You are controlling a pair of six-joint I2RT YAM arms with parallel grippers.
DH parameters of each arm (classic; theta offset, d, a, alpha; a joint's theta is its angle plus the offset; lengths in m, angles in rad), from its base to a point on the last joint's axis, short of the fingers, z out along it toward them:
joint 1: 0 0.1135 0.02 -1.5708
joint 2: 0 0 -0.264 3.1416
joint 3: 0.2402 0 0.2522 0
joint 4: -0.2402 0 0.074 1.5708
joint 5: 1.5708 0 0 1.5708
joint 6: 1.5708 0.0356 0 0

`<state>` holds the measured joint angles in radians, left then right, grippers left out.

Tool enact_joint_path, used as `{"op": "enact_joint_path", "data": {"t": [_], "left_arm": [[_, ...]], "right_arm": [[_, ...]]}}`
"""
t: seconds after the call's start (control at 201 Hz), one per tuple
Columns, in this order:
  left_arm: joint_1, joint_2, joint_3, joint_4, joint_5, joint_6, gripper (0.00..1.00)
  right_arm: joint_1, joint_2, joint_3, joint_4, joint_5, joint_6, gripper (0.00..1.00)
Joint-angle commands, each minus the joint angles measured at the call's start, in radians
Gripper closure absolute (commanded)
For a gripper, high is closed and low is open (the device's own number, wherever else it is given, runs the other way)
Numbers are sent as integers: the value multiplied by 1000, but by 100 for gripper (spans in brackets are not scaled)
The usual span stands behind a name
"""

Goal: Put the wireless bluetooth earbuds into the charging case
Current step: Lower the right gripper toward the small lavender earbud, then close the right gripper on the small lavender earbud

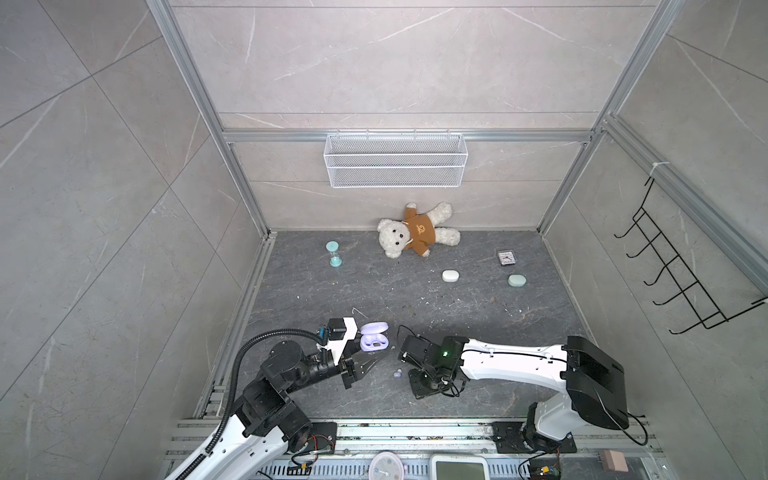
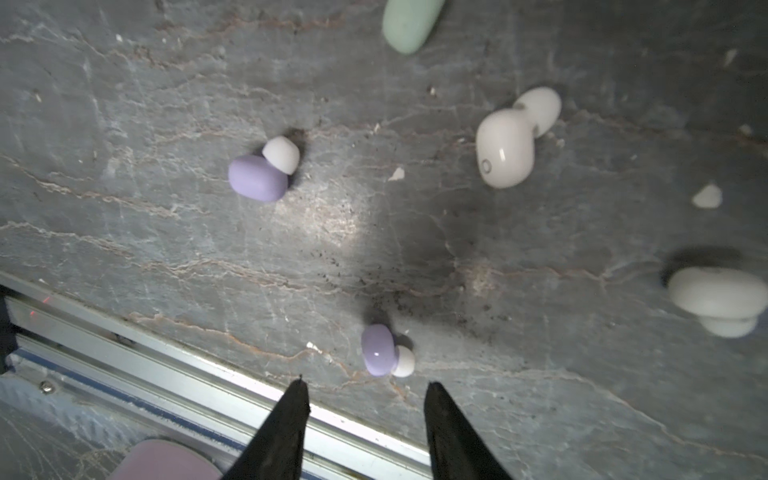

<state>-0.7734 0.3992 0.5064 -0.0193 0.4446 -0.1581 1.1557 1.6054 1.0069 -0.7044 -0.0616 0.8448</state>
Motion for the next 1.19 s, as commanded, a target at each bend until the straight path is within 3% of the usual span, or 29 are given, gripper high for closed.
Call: {"op": "enact_joint_path", "data": {"t": [0.0,1.189], "left_arm": [[2,-33,34,-15,-18,-26,85],[1,-83,30,-54,-36,-26,86]], "right_arm": [[9,41,38,-34,40,2,53],[10,167,72,-68,-11,-38,69]]}}
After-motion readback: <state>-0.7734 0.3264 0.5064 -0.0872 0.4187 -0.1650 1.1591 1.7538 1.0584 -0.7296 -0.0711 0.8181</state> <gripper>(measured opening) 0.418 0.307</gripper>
